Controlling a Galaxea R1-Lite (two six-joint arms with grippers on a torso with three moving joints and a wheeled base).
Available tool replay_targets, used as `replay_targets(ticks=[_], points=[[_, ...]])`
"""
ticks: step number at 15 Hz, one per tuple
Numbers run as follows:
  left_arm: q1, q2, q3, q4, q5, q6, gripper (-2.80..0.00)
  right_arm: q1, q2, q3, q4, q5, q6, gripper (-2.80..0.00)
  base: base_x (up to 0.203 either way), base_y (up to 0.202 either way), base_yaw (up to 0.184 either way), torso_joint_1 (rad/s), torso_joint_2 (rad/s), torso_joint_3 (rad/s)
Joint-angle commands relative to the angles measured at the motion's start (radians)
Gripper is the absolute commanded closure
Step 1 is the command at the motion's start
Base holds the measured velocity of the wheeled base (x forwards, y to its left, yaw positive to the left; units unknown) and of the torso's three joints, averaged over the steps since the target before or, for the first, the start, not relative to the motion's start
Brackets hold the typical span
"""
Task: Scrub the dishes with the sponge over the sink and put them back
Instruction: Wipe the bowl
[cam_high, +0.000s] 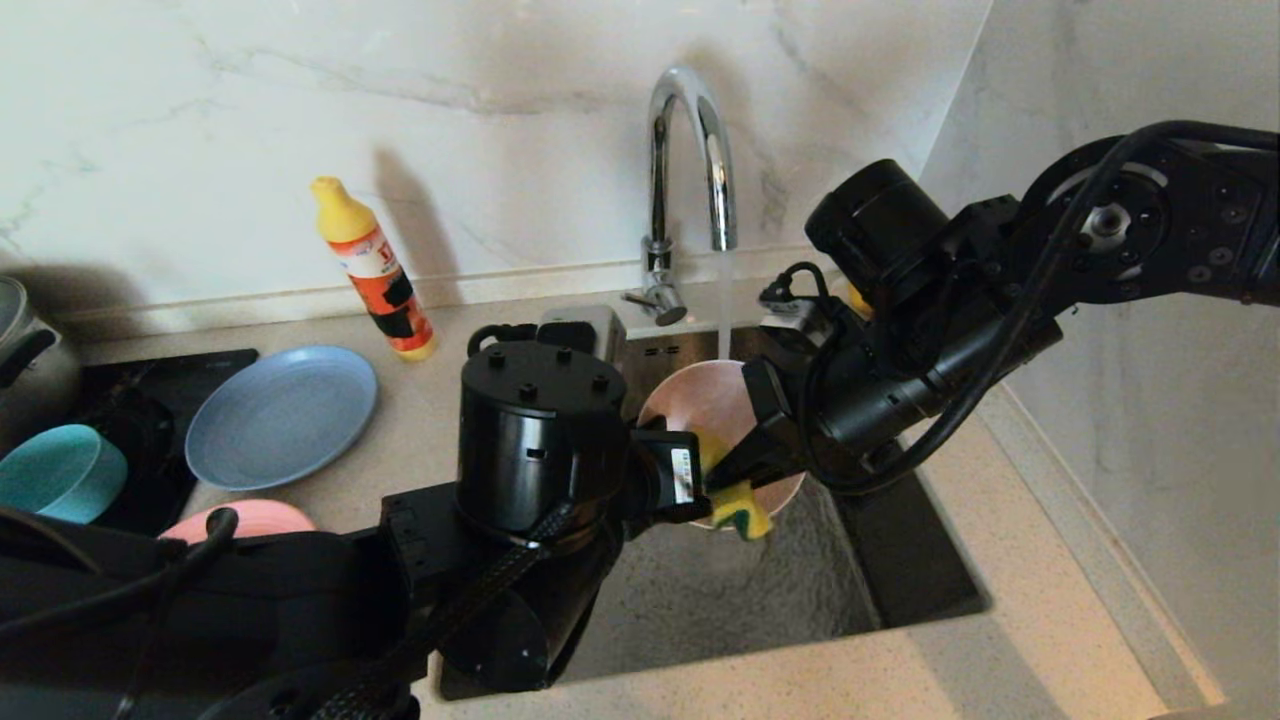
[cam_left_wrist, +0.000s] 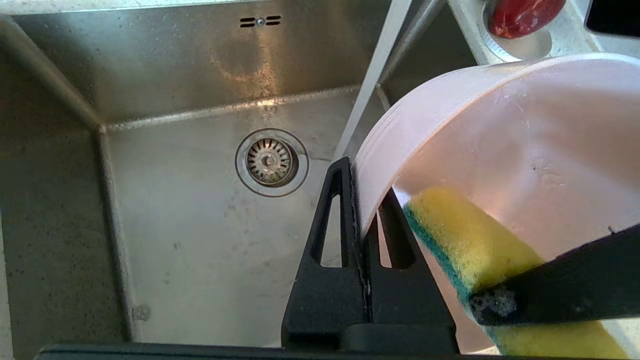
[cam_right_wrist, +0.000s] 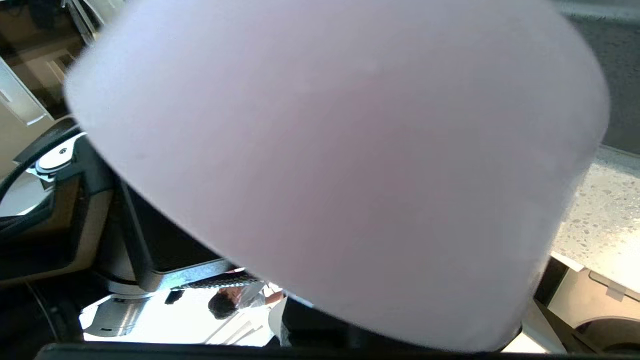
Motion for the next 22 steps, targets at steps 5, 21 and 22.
replay_targets(ticks=[5, 21, 22], points=[[0.002, 0.001, -0.005, -0.005, 0.003, -0.002, 0.00, -0.044, -0.041, 0.001, 0.035, 0.002, 0.008, 0.00, 0.000, 0.000, 0.000, 0.000, 0.00, 0.000], [0.002, -0.005, -0.004, -0.005, 0.003, -0.006, 0.00, 0.024, -0.011, -0.002, 0.002, 0.000, 0.012, 0.00, 0.000, 0.000, 0.000, 0.000, 0.00, 0.000], [0.002, -0.007, -0.004, -0.005, 0.003, -0.006, 0.00, 0.023, -0.009, 0.001, 0.008, -0.001, 0.012, 0.00, 0.000, 0.000, 0.000, 0.000, 0.00, 0.000]])
